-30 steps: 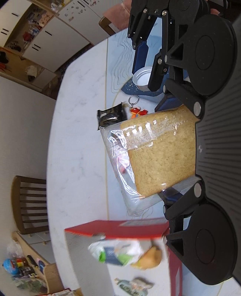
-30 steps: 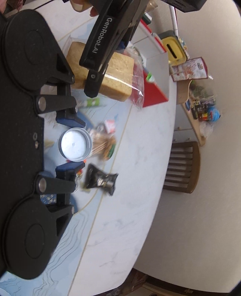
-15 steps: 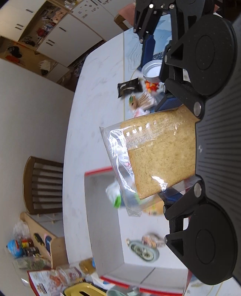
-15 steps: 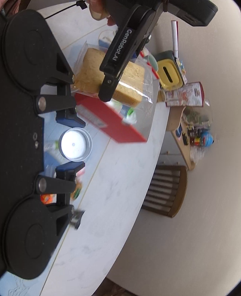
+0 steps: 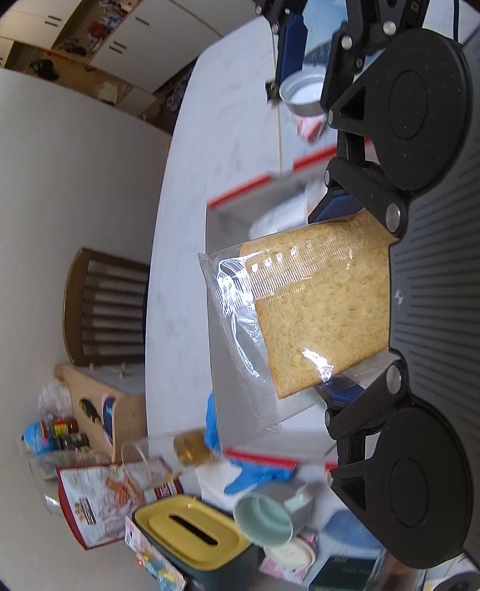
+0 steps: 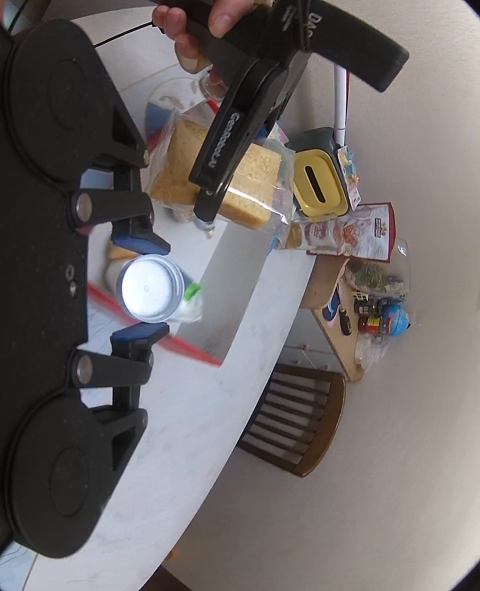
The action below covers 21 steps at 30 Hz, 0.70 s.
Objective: Organize objects
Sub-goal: 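Carry the bread and tin lid with both grippers over the red box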
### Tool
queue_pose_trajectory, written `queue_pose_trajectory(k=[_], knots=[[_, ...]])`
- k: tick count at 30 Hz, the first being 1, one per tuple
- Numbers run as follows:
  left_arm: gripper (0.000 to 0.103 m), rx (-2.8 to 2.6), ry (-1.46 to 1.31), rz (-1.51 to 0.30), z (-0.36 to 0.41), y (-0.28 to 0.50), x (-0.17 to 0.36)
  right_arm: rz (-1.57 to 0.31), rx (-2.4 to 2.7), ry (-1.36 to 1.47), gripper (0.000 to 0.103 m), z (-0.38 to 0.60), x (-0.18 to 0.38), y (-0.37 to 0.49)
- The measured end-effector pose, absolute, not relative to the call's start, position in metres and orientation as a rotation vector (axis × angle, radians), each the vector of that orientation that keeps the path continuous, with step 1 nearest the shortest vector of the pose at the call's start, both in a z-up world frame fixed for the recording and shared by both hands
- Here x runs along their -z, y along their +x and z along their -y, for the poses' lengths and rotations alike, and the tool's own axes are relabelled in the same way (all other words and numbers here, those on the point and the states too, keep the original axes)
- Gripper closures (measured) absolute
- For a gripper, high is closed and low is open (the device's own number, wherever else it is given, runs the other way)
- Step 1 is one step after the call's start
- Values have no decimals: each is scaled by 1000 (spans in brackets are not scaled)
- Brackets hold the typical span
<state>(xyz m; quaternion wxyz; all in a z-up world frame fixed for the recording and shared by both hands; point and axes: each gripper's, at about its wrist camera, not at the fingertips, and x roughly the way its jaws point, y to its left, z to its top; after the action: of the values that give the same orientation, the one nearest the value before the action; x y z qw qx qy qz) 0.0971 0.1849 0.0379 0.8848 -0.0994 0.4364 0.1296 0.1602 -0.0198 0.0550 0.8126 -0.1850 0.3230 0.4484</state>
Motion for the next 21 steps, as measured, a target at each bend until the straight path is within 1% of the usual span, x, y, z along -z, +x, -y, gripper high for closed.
queue_pose_trajectory(k=[11, 21], knots=[[20, -297, -157, -970, -233, 119, -7, -719, -917, -419, 65, -47, -31, 174], [20, -270, -50, -1059, -237, 150, 25, -784, -872, -513, 65, -89, 7, 185]])
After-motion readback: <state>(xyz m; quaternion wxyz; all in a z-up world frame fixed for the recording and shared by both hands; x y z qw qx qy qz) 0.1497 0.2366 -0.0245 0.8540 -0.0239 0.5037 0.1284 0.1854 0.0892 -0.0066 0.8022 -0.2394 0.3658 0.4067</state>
